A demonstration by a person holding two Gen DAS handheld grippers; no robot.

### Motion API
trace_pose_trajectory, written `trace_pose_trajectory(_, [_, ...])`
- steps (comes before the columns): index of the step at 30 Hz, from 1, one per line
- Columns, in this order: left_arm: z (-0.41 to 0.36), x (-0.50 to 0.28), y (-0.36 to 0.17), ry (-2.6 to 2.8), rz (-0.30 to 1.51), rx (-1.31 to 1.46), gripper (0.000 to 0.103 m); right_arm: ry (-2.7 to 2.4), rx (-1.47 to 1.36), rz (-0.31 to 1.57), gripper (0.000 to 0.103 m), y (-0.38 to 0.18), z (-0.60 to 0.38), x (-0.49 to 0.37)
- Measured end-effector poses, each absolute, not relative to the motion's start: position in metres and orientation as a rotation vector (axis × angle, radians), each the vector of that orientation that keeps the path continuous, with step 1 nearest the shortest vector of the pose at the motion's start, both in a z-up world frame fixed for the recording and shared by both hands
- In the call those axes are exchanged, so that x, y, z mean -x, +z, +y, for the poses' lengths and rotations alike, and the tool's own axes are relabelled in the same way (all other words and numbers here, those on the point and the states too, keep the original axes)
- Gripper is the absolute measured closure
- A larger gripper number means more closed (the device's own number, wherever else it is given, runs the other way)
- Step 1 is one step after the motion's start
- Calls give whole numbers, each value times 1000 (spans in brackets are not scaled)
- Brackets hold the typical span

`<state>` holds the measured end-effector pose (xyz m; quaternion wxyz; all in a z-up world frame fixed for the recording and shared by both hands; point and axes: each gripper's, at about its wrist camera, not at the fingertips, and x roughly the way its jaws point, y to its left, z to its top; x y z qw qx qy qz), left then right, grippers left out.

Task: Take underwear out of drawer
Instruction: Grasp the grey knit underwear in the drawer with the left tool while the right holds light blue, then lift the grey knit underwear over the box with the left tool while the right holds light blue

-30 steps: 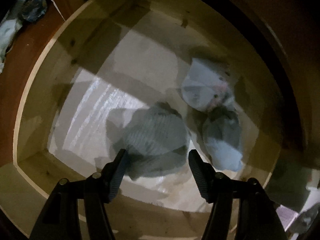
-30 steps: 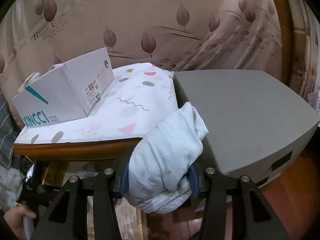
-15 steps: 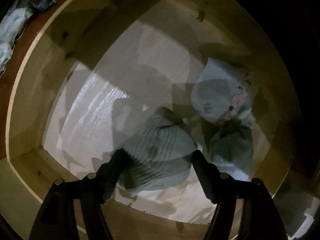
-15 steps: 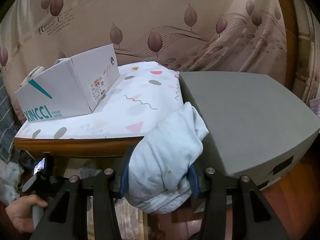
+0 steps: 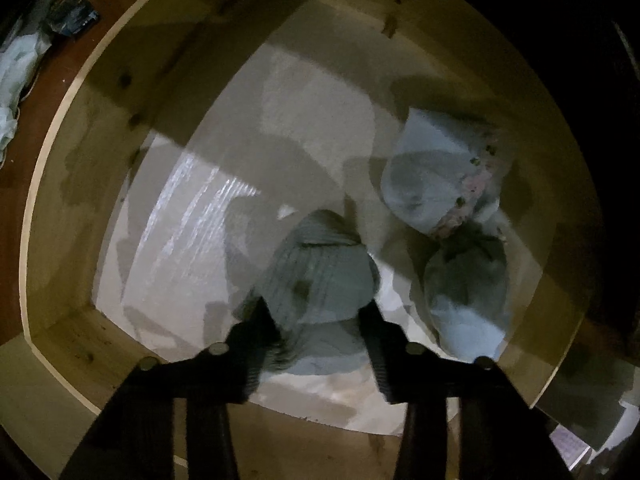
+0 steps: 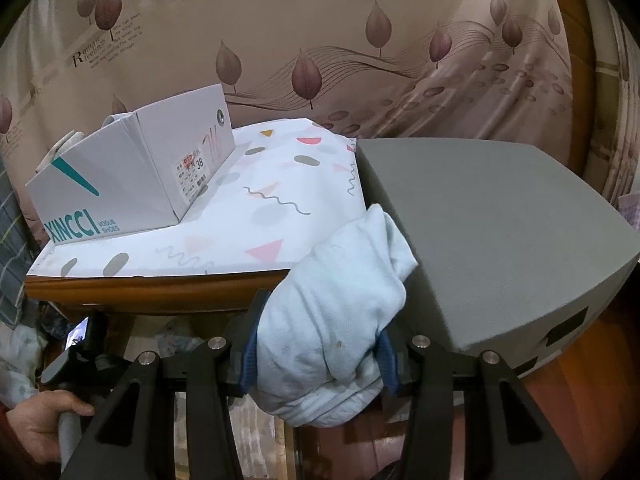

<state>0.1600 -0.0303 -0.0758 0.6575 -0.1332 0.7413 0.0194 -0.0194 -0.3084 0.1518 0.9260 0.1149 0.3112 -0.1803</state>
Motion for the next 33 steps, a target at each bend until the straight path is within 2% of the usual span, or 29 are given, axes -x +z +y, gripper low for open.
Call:
trace_pose_trajectory(4, [-21, -155, -67, 8, 1671, 341, 71, -366, -232, 642, 59, 151, -306, 18])
trace_pose_trajectory(21, [-15, -107, 2, -174, 1468, 122, 72, -346, -161, 684, 59, 144, -291, 9])
trace_pose_trajectory(27, [-14, -89, 23, -215, 1347, 2, 71, -342, -144, 708, 59, 139, -288, 5])
trace_pose_trajectory(33, [-5, -65, 68, -233, 1127, -192, 71, -344, -123, 723, 59, 136, -285, 1])
